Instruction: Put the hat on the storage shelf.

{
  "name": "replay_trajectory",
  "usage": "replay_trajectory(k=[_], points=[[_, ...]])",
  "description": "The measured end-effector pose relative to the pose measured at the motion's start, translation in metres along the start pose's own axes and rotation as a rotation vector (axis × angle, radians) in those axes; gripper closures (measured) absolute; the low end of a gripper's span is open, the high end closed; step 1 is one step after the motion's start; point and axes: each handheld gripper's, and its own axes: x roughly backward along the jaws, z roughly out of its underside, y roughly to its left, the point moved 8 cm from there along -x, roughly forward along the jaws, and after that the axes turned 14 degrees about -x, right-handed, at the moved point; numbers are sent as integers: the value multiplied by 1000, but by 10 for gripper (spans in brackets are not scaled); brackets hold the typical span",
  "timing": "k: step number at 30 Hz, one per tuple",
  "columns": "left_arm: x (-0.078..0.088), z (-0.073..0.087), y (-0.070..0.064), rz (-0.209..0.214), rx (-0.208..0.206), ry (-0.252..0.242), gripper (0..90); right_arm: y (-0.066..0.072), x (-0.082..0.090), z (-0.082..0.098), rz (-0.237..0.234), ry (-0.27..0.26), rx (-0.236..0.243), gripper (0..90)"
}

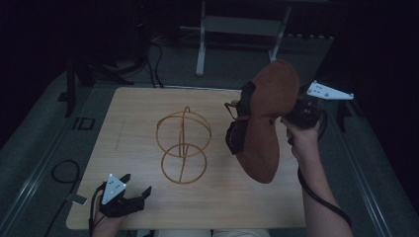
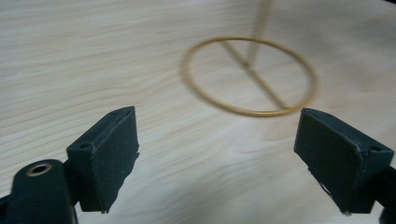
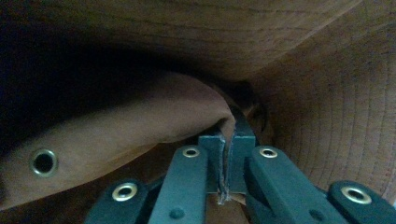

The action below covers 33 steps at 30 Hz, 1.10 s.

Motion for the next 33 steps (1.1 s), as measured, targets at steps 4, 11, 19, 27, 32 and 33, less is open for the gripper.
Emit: replay_trajectory(k=[4,11,19,27,32,33], points=[[5,13,27,-125,45,8,32,7,-14,-6,-15,6,6,876],[9,35,59,-254,134,58,33,23,-42,-18,-34,29,36,875],[17,35,69,-341,133,32,33,54,-100,-13,-73,138,76,874],[20,38,75,-345,162,26,35,74,-156,34,-59,367,156,868],[19,39,74,-334,172,21,42,80,-173,51,-56,414,158,747],[19,39,74,-332,177,19,42,81,-175,53,-53,415,157,662]])
